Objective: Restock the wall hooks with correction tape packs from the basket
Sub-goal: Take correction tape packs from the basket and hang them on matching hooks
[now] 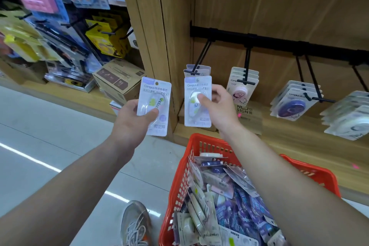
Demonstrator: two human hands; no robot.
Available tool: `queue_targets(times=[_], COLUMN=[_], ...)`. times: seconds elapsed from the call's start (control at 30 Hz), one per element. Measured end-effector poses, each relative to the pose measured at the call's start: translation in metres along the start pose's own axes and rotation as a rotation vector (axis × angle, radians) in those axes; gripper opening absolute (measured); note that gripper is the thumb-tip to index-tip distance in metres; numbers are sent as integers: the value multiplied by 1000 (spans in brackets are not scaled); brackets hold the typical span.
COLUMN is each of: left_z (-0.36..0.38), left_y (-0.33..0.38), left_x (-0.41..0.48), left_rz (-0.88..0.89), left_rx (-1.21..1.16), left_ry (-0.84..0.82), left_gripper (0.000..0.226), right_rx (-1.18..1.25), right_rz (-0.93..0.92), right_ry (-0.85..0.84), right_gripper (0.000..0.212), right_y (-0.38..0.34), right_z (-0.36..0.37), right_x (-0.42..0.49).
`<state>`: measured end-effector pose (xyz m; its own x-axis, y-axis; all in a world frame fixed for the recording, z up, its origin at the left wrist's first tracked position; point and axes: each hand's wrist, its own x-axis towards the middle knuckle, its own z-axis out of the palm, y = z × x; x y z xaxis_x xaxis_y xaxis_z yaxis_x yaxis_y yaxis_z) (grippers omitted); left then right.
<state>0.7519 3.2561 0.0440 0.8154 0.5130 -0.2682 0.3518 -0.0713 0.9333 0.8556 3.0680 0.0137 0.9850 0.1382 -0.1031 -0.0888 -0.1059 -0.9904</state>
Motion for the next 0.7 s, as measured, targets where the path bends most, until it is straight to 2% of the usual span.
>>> queue_targets(times=[0.2, 0.3, 0.43, 0.57, 0.7], left_z=[3, 6, 13, 24, 41], left_y=[-1, -1, -4, -9, -6], left_x=[6, 10, 15, 23, 37], left_rz=[-5, 5, 14, 43, 101], left_rx=[-4, 8, 24, 94, 81], left_ry=[-48, -61, -76, -154, -215], left_gripper=[27, 25, 27, 30, 28], right_rx=[-46, -43, -77, -225, -271], right_rz=[-55, -45, -8, 109, 83], right_ry=[-17, 36, 130, 155, 173], right_gripper=[15, 8, 17, 32, 39], right_y=[-3, 7, 11, 3, 9], right_z=[6, 9, 13, 15, -4], right_x=[24, 24, 37, 55, 34])
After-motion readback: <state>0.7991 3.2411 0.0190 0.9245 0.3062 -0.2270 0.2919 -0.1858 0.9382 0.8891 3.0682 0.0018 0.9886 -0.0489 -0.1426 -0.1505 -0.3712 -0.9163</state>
